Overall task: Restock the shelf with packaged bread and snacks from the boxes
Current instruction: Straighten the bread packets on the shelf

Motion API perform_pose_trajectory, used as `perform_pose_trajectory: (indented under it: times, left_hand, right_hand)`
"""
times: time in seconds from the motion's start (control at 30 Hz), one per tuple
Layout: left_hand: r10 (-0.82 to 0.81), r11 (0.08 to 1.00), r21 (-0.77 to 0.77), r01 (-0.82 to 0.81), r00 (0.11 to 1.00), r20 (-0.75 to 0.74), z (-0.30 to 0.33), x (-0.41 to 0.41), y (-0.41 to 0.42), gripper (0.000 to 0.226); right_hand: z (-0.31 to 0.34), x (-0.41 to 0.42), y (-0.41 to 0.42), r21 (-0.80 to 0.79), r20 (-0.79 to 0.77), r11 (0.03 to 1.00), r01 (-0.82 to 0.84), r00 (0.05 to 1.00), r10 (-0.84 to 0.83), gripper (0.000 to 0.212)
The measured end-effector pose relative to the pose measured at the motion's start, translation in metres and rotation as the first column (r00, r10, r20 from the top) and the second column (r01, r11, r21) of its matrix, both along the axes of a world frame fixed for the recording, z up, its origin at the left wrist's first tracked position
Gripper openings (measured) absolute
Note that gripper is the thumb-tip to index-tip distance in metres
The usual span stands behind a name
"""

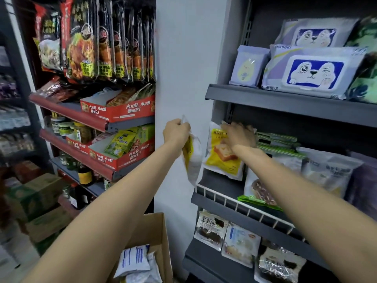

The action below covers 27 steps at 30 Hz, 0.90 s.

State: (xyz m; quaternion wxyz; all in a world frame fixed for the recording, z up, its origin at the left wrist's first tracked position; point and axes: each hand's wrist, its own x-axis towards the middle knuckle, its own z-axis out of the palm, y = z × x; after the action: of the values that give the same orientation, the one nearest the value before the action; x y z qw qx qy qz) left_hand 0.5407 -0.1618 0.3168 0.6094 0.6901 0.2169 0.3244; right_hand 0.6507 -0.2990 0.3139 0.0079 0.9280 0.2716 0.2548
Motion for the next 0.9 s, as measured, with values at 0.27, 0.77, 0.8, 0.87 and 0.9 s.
perform_pose_trajectory:
  times: [0.27, 0.77, 0.8, 0.87, 0.9]
  left_hand:
    - [-0.074, 0.972, -0.234, 0.037, 0.986, -0.151, -0.003, 0.025, -0.001, 0.012]
    - [-0.138, 0.972, 0.181, 0.149, 0.988, -0.07, -0.026, 0.05, -0.029, 0.03]
    - [-0.177, 0.959, 0.205, 0.195, 0.979, -0.1, -0.033, 0.049, -0.029, 0.041]
    - [-0.246, 0.925, 0.243, 0.292, 0.947, -0.205, -0.045, 0.051, -0.031, 0.071]
    - [-0.274, 0.904, 0.259, 0.34, 0.926, -0.261, -0.049, 0.053, -0.033, 0.087]
  right_hand:
    - [-0.031, 0.028, -0.001, 0.144, -0.222, 0.983, -0.117, 0.964, 0.147, 0.058]
    - [-0.021, -0.003, -0.023, 0.869, -0.282, 0.495, 0.016, 0.837, 0.468, 0.049]
    - [-0.022, 0.0, -0.023, 0.88, -0.291, 0.474, 0.036, 0.829, 0.478, 0.047]
    - [-0.025, 0.003, -0.023, 0.902, -0.297, 0.426, 0.071, 0.818, 0.493, 0.043]
    - [-0.027, 0.005, -0.023, 0.905, -0.298, 0.417, 0.083, 0.823, 0.483, 0.043]
